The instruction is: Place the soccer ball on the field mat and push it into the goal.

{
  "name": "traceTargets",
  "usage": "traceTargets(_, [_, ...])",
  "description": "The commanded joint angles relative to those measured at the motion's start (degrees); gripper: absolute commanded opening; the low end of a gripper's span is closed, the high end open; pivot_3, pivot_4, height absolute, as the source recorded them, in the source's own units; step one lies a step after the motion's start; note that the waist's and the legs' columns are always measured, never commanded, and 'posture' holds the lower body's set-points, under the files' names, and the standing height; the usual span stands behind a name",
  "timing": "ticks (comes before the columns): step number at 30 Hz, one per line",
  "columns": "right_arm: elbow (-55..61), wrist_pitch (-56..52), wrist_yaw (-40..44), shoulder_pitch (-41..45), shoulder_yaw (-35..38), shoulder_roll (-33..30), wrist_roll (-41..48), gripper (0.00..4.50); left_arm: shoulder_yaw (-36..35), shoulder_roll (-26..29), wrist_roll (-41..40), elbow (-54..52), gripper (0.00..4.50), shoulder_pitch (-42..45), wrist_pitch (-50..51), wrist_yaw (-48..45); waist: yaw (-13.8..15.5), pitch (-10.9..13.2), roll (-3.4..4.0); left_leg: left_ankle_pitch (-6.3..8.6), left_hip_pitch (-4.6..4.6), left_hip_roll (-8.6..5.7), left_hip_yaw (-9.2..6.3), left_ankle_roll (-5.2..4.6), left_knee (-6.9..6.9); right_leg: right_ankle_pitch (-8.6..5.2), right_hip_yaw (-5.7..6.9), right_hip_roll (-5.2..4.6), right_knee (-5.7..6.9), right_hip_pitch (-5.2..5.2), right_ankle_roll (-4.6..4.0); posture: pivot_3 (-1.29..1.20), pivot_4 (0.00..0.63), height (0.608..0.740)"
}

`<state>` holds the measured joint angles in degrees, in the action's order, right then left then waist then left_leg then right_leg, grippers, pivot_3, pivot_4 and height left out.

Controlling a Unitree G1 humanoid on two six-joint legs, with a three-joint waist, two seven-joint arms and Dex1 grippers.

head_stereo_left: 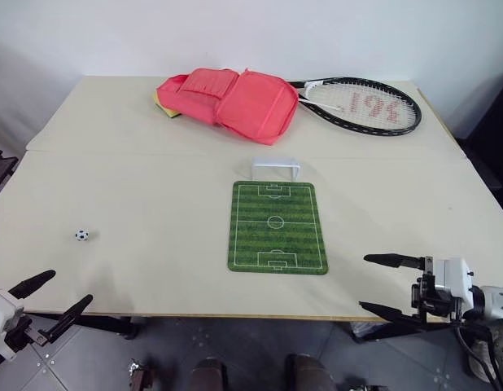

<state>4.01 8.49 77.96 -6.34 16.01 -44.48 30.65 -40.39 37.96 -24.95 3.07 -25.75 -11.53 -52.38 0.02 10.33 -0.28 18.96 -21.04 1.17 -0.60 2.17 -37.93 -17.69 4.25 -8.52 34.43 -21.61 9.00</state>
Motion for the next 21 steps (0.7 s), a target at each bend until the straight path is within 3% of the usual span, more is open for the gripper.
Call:
traceTargets(1, [0.1, 0.2, 0.2, 0.5, -0.4, 0.2, 0.2, 4.50, -1.3, -0.4, -1.1, -1.7, 4.48, -0.6, 0.7, 1.2, 0.0, 0.0, 0.00, 0.00, 0.00, 0.00, 0.00, 0.00, -0.01, 0.00, 0.00, 0.00, 0.00, 0.00, 0.00, 0.00, 0.150, 0.740])
traceTargets(6, [3.3, -3.8, -1.5, 1.7, -1.3, 2.9, 4.7, 4.50, -4.1, -3.3, -7.3, -3.0, 4.48, -1.2, 4.7, 2.6, 0.0, 0.0, 0.00, 0.00, 0.01, 0.01, 0.00, 0.00, -0.03, 0.00, -0.01, 0.00, 0.10, 0.00, 0.00, 0.00, 0.150, 0.740])
traceTargets(13, [10.5, -2.3, -5.7, 5.1, -1.5, 13.7, 12.1, 4.50, -9.3, -12.9, -12.4, 1.4, 4.48, -0.4, 3.9, 9.6, -0.1, 0.0, 0.00, 0.03, 0.08, 0.06, 0.04, 0.05, -0.06, 0.00, -0.01, 0.01, 0.19, 0.01, 0.00, 0.00, 0.150, 0.740])
traceTargets(21, [11.8, -0.1, -4.1, 8.0, -2.6, 17.5, 12.6, 4.50, -7.1, -20.0, -11.8, 1.1, 4.48, 1.9, 1.6, 14.7, 1.2, -0.1, -0.18, 0.07, 0.07, 0.05, 0.01, 0.03, -0.24, 0.00, -0.02, 0.01, 0.17, 0.04, -0.01, 0.00, 0.150, 0.740])
